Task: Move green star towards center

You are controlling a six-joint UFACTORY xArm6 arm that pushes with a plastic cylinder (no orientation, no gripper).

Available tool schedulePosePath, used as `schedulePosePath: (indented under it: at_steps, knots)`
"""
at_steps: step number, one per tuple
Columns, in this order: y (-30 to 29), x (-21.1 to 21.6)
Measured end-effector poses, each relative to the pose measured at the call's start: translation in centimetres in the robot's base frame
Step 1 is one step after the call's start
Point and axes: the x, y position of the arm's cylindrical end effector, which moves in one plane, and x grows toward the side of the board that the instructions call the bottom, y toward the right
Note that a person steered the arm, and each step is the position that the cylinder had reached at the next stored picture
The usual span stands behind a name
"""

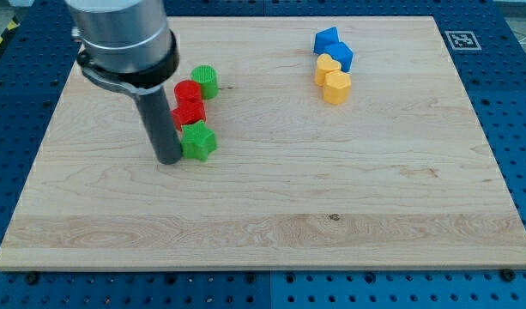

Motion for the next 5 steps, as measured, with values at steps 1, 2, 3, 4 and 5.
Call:
schedulePosePath:
  at_steps: [1,2,3,4,5]
  knots:
    - [2.4,0.2]
    - [3.5,-0.6]
    - [3.8,-2.1]
    - [4.3,-0.9]
    - [6.0,3.2]
